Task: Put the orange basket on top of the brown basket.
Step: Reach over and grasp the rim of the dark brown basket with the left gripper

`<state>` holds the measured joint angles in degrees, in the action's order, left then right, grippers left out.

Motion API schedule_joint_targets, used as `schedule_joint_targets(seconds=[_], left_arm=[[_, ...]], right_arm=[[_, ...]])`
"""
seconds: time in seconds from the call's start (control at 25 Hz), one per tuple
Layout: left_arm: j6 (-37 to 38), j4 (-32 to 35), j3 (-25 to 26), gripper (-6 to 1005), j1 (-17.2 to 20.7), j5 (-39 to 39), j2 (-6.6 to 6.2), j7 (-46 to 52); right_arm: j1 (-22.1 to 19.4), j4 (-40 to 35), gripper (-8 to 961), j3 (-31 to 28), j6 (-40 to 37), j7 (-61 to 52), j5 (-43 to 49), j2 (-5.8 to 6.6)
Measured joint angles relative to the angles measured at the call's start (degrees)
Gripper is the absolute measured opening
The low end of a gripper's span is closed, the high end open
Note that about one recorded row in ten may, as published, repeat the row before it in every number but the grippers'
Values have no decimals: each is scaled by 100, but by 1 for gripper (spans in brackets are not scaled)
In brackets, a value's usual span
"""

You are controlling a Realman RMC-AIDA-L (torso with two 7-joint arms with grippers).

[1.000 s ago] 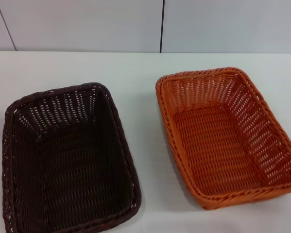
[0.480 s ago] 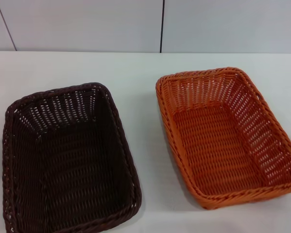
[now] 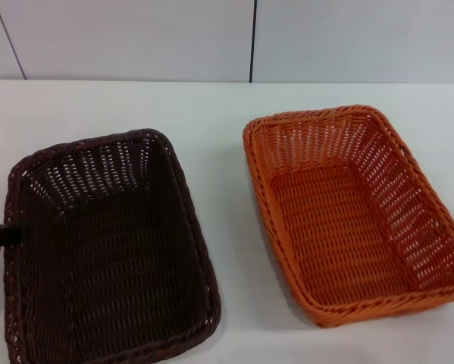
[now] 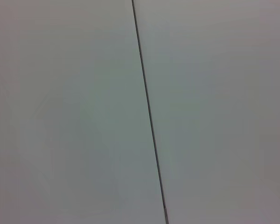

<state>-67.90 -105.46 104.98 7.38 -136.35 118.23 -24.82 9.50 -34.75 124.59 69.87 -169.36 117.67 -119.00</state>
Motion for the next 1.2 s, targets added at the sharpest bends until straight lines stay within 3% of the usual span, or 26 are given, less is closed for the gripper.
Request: schedule_joint_targets(seconds=[0.4, 0.88, 1.08, 1.2], left_arm=[[-111, 671, -29, 605, -509, -133, 5, 257], [-446, 965, -51, 568, -922, -201, -14, 221], [-498, 896, -192, 354, -1002, -413, -12, -10], [-536, 877, -142, 320, -1084, -415, -11, -282]], right_arm=[[36, 48, 820, -12, -85, 0, 0, 9], [33, 56, 819, -23, -105, 0, 1, 15], [47, 45, 819, -24, -104, 0, 1, 18], [49, 43, 819, -24, -92, 1, 1, 18]])
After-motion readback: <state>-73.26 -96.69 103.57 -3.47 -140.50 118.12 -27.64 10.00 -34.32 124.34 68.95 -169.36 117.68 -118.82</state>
